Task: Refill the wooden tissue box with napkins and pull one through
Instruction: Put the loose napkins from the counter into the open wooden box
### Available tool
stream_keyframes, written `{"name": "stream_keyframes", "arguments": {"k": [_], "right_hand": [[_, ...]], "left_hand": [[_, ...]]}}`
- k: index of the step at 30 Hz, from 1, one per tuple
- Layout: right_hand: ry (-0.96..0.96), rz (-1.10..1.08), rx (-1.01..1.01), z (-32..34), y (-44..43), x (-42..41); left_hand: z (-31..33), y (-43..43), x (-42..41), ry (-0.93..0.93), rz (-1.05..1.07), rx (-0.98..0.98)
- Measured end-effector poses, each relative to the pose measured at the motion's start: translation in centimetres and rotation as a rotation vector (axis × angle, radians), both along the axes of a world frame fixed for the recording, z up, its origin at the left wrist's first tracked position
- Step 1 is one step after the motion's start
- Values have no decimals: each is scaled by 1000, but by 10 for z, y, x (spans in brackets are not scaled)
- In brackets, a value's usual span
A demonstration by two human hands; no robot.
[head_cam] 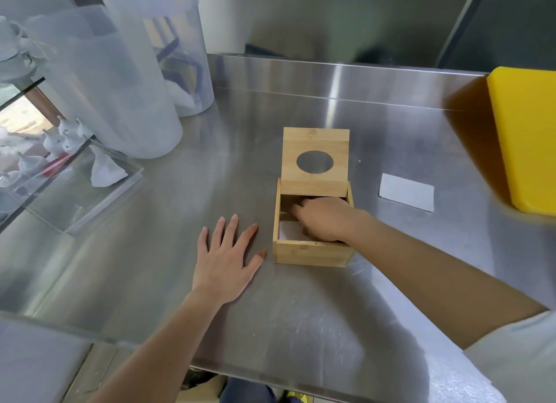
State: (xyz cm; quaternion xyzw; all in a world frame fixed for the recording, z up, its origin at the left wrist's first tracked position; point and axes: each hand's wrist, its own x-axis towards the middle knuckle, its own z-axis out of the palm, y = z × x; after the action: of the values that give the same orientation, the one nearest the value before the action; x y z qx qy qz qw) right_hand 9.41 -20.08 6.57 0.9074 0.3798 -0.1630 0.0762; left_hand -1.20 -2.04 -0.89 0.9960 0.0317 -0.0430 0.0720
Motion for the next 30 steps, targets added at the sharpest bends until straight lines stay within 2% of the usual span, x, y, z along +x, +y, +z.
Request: {"name": "stream_keyframes", "arguments": {"k": [5,8,11,13,16,19,21,26,30], "right_hand": [[170,-27,159,19,-8,-2],[256,-171,493,40,-32,2],[136,-444,907,45,-67,18],[2,-635,997,27,-89,35],[-137,-844,771,-10,-122,60],[-159,-883,461,-31,-146,75],[-117,-901,333,-36,-155,79],[-78,-942,140,-36,-166,79],[36,-1006,154,-26,-168,81]], "left_hand": [[-2,1,0,-15,2,-5],[-3,1,0,-7,5,10],[-5,2,1,-20,13,-9],[-6,2,0,-31,15,-24],[-8,3,0,-47,15,-37],[-8,3,1,-55,19,-43],[-8,3,1,-60,18,-55],[-6,3,1,-51,20,-55],[-5,3,1,-52,20,-65]]}}
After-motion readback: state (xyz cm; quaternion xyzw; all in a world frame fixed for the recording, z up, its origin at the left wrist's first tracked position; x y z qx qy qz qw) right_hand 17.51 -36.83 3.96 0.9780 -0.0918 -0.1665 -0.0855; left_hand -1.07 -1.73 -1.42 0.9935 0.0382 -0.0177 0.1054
